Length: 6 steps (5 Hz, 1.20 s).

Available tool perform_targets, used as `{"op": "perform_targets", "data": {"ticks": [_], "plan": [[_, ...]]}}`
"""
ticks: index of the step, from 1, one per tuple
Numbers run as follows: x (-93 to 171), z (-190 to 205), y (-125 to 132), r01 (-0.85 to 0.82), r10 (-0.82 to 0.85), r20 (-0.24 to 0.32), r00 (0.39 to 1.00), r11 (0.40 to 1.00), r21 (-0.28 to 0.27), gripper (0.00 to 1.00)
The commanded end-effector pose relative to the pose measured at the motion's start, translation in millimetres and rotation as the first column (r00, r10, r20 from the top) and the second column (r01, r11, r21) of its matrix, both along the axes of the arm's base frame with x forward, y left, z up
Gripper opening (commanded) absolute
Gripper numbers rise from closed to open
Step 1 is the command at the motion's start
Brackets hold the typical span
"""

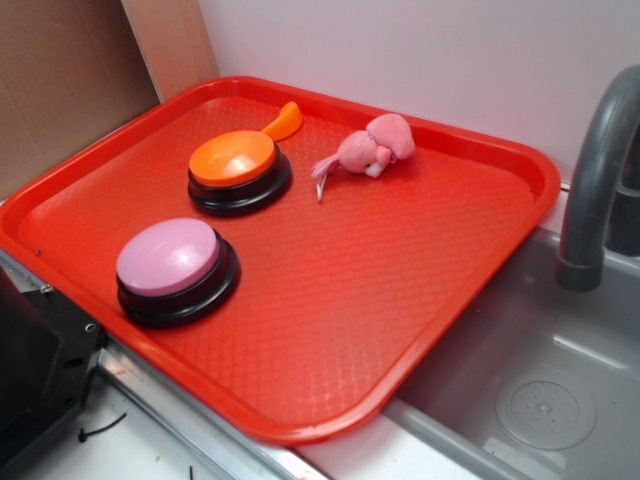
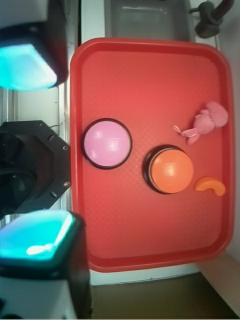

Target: Push the pink button.

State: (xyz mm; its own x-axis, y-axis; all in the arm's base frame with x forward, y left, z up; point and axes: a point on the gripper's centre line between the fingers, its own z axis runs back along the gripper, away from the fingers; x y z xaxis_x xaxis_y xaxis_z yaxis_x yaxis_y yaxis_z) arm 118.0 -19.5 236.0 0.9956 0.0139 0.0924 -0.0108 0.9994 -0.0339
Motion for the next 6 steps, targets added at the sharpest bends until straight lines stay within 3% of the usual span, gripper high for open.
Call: {"op": "perform_targets", "data": {"ticks": [1, 2, 3, 6], "plan": [[35.7, -92.4, -16.2, 0.053, -0.053, -0.113, 0.992, 0.999, -0.005, 1.0], [44.9, -135.1, -15.2, 0.077, -0.073, -0.129, 0.989, 0.997, 0.026, 1.0], [47.1, -155.7, -18.6, 0.121, -0.115, -0.108, 0.987, 0.992, 0.043, 1.0], [43.1, -182.5, -35.3, 0.202, -0.192, -0.139, 0.971, 0.977, 0.062, 1.0]]}}
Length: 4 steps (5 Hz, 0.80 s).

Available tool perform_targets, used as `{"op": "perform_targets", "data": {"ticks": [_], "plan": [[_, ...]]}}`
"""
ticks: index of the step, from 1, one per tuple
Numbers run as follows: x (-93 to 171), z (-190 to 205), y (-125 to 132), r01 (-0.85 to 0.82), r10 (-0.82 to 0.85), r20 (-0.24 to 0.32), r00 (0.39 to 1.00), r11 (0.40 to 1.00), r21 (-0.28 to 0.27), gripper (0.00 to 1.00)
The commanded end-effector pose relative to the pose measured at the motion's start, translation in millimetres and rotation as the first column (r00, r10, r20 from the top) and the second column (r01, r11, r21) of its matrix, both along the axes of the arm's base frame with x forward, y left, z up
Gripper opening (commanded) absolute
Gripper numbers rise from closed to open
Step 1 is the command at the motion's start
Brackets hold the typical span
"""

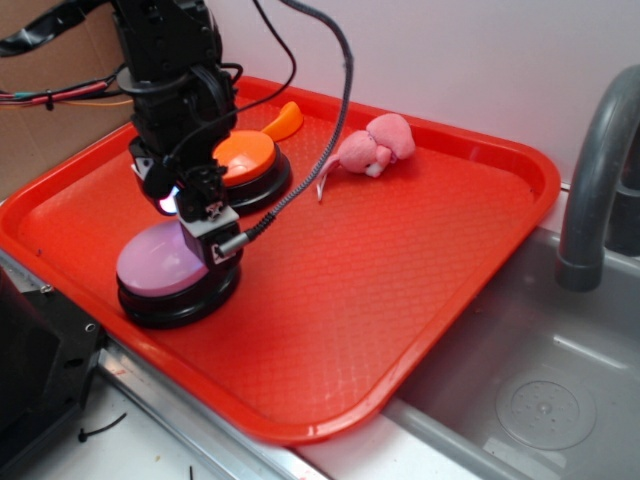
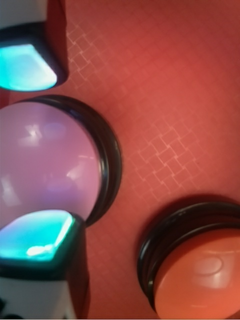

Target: Push the pink button.

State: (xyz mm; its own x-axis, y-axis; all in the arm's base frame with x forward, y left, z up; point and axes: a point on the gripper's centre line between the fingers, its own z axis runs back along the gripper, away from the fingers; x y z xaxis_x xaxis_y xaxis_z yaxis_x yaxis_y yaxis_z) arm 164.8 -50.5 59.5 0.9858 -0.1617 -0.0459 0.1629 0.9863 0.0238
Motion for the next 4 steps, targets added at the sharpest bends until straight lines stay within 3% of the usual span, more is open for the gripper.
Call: {"op": "perform_targets", "data": {"ticks": [1, 4], "plan": [[-5.2, -2.9, -1.6, 0.021, -0.021, 0.009, 1.0, 1.0, 0.003, 1.0], [2.8, 51.9, 6.9, -0.011, 0.009, 0.067, 0.998, 0.999, 0.037, 1.0]]}}
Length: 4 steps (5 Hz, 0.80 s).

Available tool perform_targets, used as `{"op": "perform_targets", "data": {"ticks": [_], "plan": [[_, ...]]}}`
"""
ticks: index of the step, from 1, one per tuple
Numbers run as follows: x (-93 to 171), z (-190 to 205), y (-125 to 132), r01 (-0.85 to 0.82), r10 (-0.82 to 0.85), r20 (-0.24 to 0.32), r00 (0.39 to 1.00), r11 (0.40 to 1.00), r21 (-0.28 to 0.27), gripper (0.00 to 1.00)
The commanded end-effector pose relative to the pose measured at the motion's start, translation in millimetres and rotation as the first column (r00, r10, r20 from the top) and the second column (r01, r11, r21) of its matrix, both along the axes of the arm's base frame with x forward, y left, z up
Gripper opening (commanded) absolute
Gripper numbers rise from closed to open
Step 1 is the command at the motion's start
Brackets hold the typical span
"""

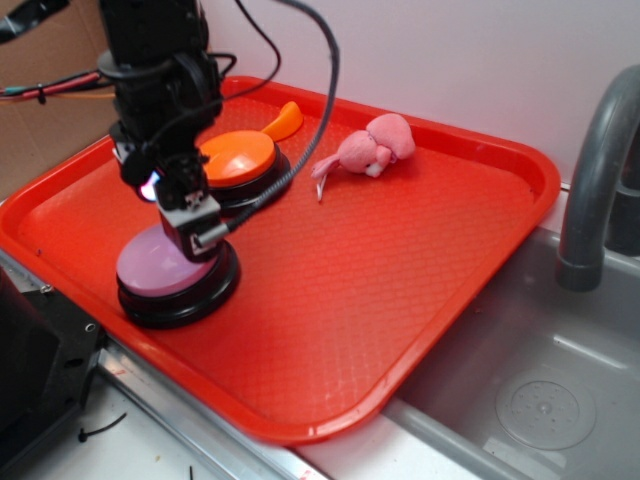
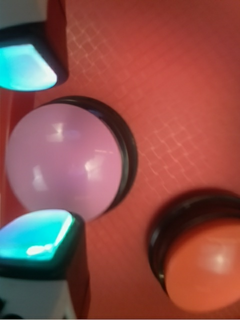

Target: Push the pink button.

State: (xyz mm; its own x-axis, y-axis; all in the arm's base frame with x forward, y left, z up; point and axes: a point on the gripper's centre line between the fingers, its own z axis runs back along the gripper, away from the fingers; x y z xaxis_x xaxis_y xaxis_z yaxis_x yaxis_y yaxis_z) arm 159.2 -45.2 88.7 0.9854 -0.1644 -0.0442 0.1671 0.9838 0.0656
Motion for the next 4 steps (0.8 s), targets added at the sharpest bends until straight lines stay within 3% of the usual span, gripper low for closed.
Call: {"op": "perform_targets", "data": {"ticks": [1, 4], "plan": [[6.9, 35.0, 3.2, -0.026, 0.026, 0.078, 0.997, 1.0, -0.004, 1.0], [6.0, 53.1, 3.7, -0.027, 0.026, 0.069, 0.997, 1.0, 0.013, 1.0]]}}
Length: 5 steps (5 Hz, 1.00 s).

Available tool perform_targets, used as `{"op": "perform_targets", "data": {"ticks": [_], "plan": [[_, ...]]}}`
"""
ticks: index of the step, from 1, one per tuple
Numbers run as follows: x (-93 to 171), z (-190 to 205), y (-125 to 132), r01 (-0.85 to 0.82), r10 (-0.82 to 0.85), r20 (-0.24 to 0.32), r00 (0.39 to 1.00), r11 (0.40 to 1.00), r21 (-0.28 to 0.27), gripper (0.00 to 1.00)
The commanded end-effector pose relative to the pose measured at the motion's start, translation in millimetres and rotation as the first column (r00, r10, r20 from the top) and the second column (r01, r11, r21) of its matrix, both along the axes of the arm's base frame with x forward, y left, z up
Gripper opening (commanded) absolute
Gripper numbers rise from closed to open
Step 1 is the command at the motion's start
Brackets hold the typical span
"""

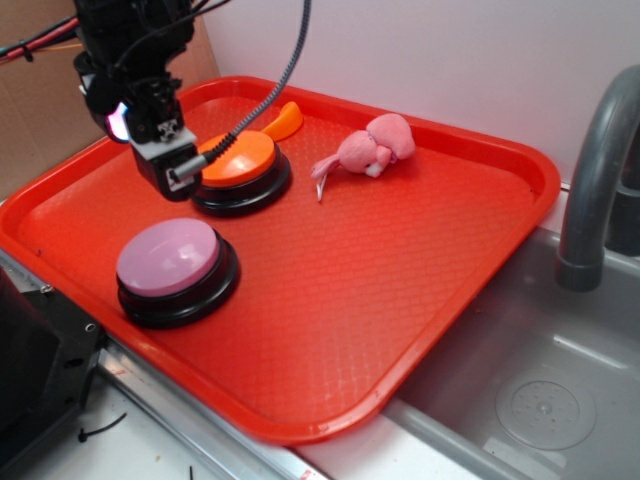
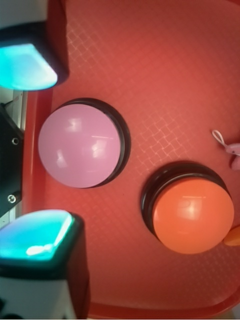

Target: Push the pink button.

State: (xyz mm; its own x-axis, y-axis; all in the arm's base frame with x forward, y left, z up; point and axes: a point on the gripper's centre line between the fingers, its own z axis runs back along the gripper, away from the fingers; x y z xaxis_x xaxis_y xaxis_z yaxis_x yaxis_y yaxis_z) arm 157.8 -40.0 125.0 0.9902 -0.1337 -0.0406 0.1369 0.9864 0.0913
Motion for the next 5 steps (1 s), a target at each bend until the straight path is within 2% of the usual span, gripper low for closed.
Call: {"op": "perform_targets", "data": {"ticks": [1, 4, 5], "plan": [[5.9, 24.3, -1.1, 0.004, -0.003, 0.071, 0.997, 1.0, -0.013, 1.0], [4.9, 46.8, 0.3, -0.003, 0.003, 0.102, 0.995, 1.0, 0.0, 1.0], [2.2, 58.2, 0.3, -0.015, 0.018, 0.136, 0.991, 1.0, -0.025, 1.0]]}}
